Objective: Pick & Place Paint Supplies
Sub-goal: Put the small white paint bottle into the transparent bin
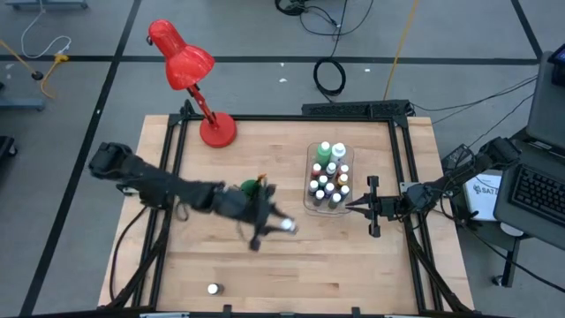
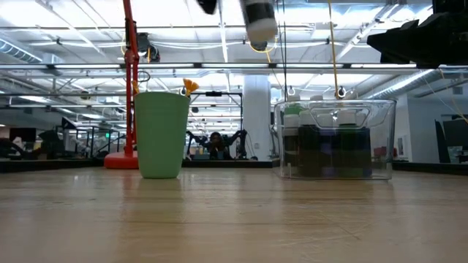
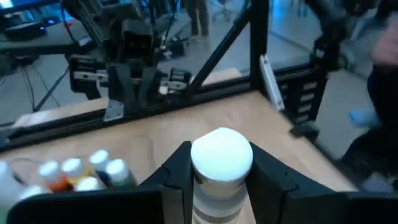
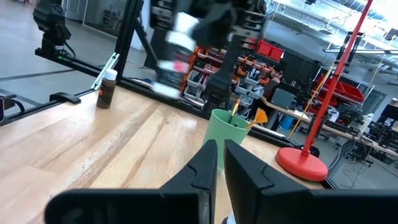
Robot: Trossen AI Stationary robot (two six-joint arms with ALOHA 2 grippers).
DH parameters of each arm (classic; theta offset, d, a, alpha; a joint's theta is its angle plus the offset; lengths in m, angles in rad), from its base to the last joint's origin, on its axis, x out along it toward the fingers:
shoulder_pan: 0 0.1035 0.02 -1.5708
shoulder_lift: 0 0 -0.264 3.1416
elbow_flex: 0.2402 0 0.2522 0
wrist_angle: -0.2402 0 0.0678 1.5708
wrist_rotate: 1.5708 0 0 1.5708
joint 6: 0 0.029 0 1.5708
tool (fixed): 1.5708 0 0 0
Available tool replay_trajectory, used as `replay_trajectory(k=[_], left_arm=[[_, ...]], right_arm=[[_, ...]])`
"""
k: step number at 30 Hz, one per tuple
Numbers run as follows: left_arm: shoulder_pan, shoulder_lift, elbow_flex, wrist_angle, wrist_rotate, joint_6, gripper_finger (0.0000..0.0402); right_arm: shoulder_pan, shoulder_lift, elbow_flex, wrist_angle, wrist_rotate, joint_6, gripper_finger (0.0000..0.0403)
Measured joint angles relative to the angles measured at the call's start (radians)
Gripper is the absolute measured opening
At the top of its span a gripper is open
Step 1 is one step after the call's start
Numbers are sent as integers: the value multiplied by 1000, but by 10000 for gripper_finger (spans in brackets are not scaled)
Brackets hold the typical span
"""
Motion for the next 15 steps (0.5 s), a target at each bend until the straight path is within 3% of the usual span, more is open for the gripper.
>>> replay_trajectory(k=[6, 15], left_arm=[[179, 139, 166, -7, 218, 110, 97], [307, 397, 326, -19, 223, 68, 97]], right_arm=[[0, 0, 0, -5, 1, -9, 22], [0, 2, 0, -24, 0, -11, 22]])
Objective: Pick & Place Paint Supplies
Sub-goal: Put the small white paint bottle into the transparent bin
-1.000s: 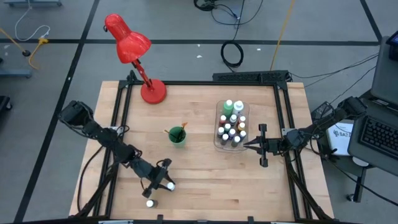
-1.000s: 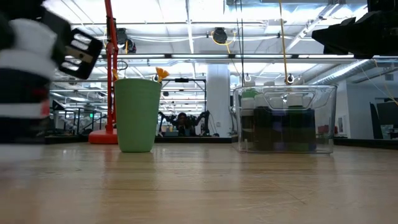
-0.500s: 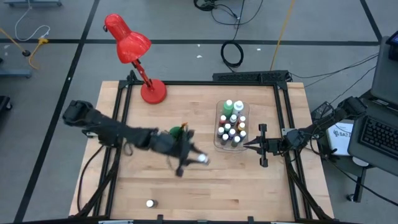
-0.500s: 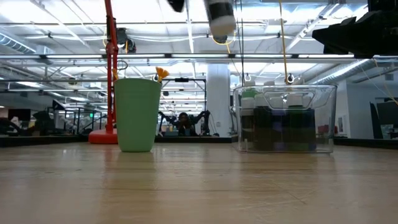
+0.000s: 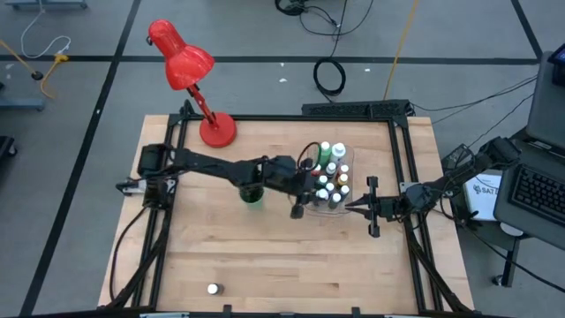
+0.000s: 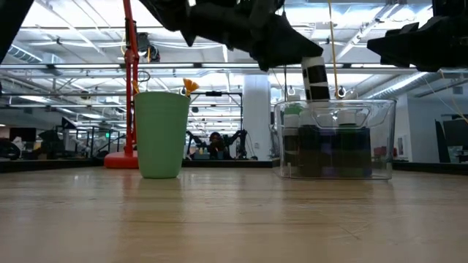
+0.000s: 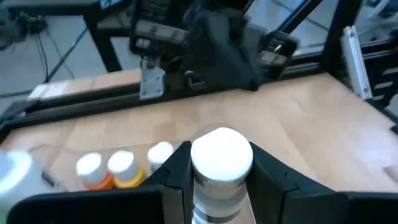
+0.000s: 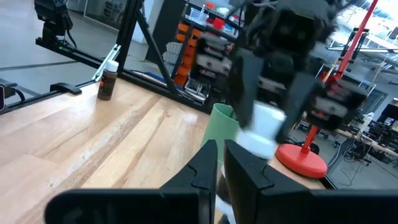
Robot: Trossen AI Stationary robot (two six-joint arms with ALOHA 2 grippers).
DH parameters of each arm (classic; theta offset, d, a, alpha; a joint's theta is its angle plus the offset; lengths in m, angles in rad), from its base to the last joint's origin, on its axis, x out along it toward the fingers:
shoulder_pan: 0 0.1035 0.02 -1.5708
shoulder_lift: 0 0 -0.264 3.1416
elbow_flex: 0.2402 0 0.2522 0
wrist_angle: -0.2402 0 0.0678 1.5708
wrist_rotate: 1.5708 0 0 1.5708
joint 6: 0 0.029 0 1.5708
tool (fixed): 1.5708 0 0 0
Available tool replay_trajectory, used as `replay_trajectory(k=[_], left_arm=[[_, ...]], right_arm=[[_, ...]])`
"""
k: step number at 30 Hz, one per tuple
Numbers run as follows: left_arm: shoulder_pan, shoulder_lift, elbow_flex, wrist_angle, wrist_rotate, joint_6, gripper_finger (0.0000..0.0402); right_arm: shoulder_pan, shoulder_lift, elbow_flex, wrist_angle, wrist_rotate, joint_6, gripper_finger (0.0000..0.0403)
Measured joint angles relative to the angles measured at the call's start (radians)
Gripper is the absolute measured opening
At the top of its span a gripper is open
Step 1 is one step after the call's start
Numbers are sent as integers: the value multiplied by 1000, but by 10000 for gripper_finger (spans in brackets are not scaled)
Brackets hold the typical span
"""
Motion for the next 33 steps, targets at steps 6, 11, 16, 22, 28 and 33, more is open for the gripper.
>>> replay_trajectory(k=[6, 11, 16, 22, 28, 33], left_arm=[[16, 31, 8, -88, -3, -9, 97], [11, 25, 8, -102, -3, 8, 97], [2, 27, 8, -136, -3, 9, 97], [2, 59, -31, -105, -22, 30, 97], [2, 128, -26, -20, -13, 18, 97], [4, 152, -25, 1, -12, -17, 105]], right_arm=[[0, 0, 0, 1, 2, -10, 22], [0, 0, 0, 4, 2, -22, 22], [0, 0, 0, 6, 2, -18, 22], [-1, 0, 0, 3, 3, -19, 22], [-1, 2, 0, 8, 3, -19, 22], [-1, 2, 0, 9, 2, -19, 22]])
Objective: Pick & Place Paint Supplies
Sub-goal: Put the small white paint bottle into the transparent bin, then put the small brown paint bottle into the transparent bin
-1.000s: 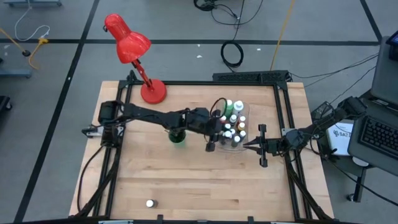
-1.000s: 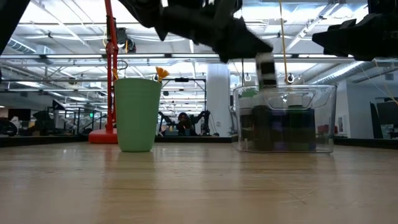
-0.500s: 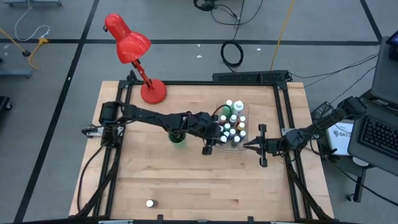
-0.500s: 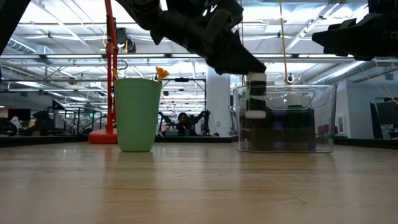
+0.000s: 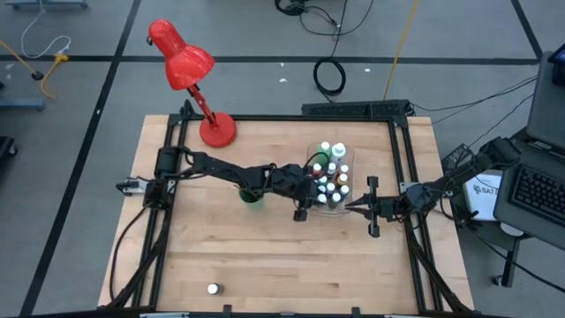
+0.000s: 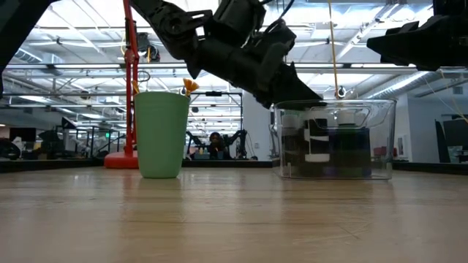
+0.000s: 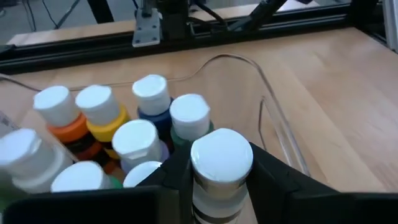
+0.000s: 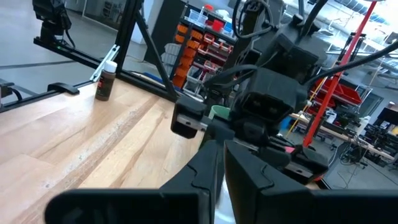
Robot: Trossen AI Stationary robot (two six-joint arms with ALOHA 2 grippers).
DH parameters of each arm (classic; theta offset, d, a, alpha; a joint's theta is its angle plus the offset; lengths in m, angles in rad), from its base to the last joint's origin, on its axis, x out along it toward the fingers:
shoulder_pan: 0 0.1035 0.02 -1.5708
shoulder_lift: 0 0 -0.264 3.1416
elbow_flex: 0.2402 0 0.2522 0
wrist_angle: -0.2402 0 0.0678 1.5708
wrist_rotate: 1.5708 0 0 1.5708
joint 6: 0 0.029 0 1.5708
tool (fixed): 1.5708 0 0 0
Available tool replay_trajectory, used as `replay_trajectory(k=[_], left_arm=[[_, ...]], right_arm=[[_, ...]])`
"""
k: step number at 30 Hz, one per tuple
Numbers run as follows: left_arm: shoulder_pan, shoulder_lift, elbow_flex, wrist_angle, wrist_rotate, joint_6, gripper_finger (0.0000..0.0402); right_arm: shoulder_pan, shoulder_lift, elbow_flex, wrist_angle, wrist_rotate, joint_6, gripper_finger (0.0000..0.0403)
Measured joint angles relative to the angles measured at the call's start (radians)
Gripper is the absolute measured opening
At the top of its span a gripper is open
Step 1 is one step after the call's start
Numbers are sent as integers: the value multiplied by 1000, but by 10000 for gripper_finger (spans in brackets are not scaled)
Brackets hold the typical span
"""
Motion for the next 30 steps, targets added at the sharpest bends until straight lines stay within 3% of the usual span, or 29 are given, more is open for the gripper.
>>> replay_trajectory(k=[9, 17, 21, 24, 27, 30], left_arm=[[2, -9, -2, -9, -10, 5, 262], [-7, -135, -9, -109, 56, 25, 291], [-46, -304, -5, -322, 54, 26, 268], [-130, -430, -5, -548, -51, 46, 222], [-264, -539, -5, -772, -246, 19, 156], [-401, -638, -10, -914, -510, -194, 83]], right_arm=[[0, 0, 0, 0, 0, 3, 22], [0, 0, 0, -8, 0, 3, 22], [0, 0, 0, -13, 0, 3, 22], [0, 0, 0, -13, 0, 3, 22], [0, 0, 0, -15, 0, 3, 22], [0, 0, 0, -15, 0, 1, 22]])
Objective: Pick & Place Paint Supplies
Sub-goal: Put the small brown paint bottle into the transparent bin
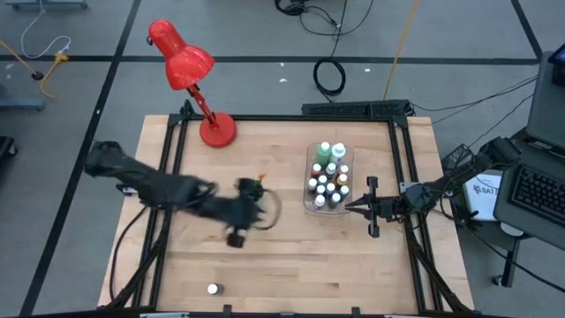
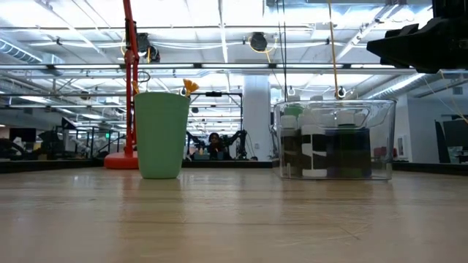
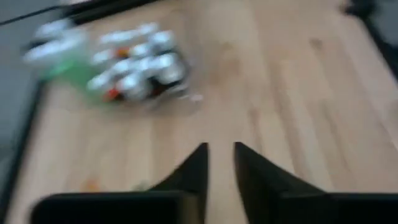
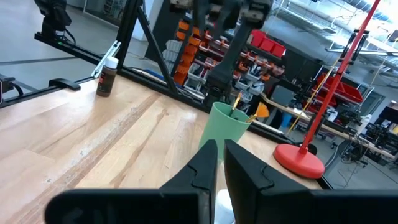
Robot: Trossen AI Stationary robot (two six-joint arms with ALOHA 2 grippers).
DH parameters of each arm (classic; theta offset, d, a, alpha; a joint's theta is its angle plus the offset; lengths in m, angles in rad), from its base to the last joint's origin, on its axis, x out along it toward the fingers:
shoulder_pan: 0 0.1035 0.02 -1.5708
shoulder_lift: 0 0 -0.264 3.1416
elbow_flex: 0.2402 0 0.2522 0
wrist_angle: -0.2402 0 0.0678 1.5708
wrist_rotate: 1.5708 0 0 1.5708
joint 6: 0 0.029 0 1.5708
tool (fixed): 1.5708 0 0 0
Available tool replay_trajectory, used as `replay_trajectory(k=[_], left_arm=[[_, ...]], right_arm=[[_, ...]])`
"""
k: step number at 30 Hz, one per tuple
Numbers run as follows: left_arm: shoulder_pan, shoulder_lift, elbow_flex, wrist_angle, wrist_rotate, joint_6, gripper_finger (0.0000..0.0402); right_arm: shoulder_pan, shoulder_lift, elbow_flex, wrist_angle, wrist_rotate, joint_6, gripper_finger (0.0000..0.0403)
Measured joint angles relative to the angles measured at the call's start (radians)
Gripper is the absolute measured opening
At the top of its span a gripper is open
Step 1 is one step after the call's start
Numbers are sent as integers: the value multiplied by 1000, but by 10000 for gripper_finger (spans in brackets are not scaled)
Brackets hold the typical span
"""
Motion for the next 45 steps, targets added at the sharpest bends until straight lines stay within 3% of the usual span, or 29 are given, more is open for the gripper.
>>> replay_trajectory(k=[4, 12, 19, 27, 32, 39, 42, 45], left_arm=[[-183, -177, -101, -48, -242, -246, 10], [-519, -437, -529, -12, -428, -584, 9], [-640, -476, -835, 272, -479, -514, 8], [-642, -477, -901, 378, -402, -557, 9], [-641, -477, -901, 421, -402, -494, 2], [-638, -477, -901, 426, -430, -534, 16], [-638, -477, -901, 427, -433, -526, 16], [-638, -476, -901, 427, -432, -536, 16]], right_arm=[[0, 0, 0, 1, 0, -2, 22], [-1, 0, 0, 7, 0, 20, 22], [-19, 0, 0, 6, 0, 43, 22], [-34, 0, 0, -1, -2, 50, 22], [-34, 0, 0, -3, -3, 57, 22], [-36, 1, 0, 27, -3, 111, 22], [-42, 32, 7, 62, -48, 198, 22], [-21, 143, 72, 64, -109, 252, 22]])
